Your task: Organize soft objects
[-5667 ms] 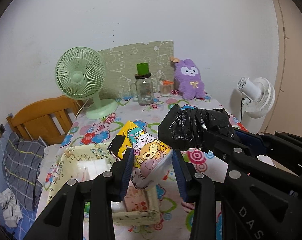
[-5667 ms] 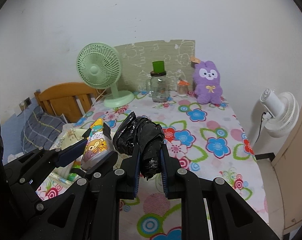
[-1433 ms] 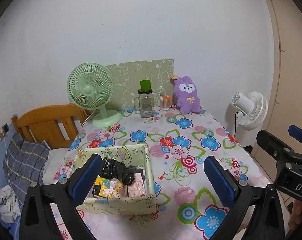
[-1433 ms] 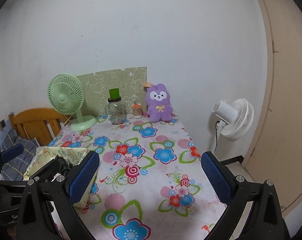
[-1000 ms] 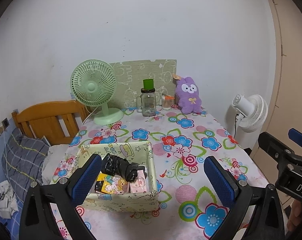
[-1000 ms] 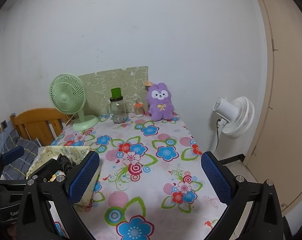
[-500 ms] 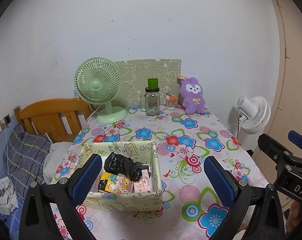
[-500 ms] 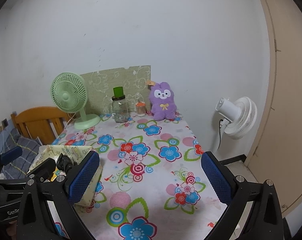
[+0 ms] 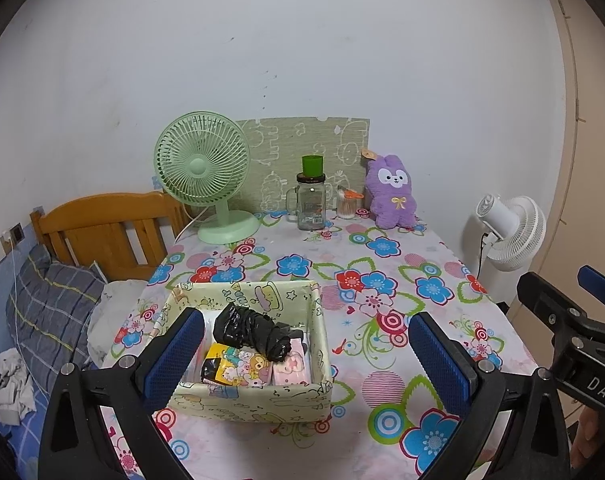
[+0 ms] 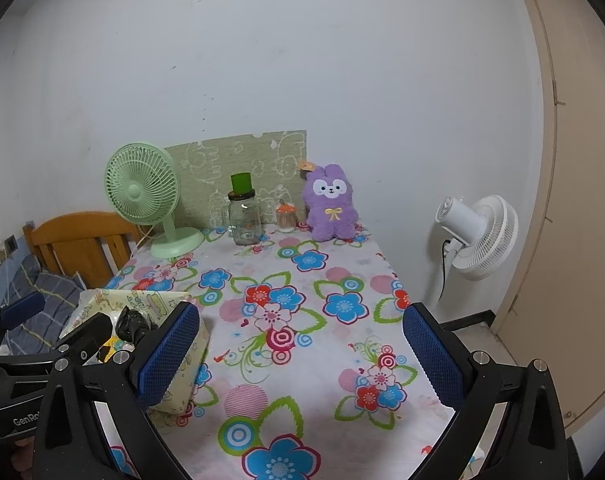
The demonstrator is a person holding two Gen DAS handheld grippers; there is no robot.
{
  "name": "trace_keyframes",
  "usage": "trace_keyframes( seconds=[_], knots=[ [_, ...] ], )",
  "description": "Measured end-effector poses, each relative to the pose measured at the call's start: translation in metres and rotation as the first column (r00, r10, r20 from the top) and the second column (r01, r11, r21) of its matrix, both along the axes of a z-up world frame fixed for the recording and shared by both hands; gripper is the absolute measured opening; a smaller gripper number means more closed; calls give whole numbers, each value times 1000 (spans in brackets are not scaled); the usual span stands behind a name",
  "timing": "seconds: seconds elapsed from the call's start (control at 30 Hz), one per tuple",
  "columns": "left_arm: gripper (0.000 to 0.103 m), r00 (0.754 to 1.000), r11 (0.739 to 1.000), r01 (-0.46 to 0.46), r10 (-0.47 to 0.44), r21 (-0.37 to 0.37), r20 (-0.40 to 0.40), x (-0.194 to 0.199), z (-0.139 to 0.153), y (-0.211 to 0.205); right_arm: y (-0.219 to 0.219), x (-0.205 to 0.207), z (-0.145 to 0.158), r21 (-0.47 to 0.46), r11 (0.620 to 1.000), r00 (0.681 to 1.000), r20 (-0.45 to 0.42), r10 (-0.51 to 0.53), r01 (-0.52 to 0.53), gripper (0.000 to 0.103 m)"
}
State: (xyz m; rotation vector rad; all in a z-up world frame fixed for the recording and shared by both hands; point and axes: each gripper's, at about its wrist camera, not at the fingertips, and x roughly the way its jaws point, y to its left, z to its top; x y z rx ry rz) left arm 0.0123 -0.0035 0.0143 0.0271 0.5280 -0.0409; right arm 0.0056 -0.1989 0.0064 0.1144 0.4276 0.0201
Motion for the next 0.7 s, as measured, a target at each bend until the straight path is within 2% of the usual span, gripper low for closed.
trace_keyframes(
  seconds=[0.7],
  knots=[
    [103,1000,1000,0,0,-2,0,0,0,1,1,0,0,-2,1000,1000,0,1,-1,103]
  ],
)
